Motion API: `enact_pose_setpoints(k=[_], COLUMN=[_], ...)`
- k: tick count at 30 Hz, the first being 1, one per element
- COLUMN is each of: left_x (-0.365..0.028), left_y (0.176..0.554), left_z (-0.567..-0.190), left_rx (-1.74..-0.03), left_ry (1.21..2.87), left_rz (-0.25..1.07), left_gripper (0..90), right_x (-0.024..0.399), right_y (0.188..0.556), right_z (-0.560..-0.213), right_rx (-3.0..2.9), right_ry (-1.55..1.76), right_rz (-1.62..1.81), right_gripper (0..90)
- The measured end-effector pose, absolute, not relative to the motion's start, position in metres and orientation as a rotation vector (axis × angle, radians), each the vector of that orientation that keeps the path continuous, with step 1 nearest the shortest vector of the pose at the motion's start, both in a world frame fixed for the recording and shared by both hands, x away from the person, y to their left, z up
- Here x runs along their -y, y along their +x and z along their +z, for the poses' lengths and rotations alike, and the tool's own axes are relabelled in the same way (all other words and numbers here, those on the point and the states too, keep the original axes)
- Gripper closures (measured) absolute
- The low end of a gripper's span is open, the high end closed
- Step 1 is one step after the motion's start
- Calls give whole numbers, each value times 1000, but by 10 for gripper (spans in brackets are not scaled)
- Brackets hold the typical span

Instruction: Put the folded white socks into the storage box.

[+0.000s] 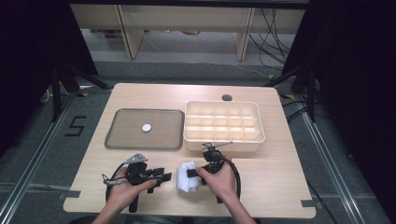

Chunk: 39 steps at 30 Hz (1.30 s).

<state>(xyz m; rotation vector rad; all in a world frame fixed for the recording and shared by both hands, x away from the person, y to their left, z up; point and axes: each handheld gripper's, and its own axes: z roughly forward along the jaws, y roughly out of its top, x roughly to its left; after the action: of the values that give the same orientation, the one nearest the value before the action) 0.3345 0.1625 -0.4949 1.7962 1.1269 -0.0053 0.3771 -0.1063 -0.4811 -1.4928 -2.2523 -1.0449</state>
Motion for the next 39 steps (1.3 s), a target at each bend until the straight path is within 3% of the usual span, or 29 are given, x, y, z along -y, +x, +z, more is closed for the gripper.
enact_pose_setpoints(k=[16,39], left_x=[-168,-167], left_y=[331,330], left_z=[-504,-507], left_rx=[-1138,-1145], left_ry=[1764,1758], left_rz=[44,23], left_gripper=[486,479], right_x=[135,140], right_y=[388,416], right_z=[-427,-395], right_rx=[2222,2296], right_ry=[-1601,-1643], right_rz=[-1259,-1398], right_gripper=[731,730])
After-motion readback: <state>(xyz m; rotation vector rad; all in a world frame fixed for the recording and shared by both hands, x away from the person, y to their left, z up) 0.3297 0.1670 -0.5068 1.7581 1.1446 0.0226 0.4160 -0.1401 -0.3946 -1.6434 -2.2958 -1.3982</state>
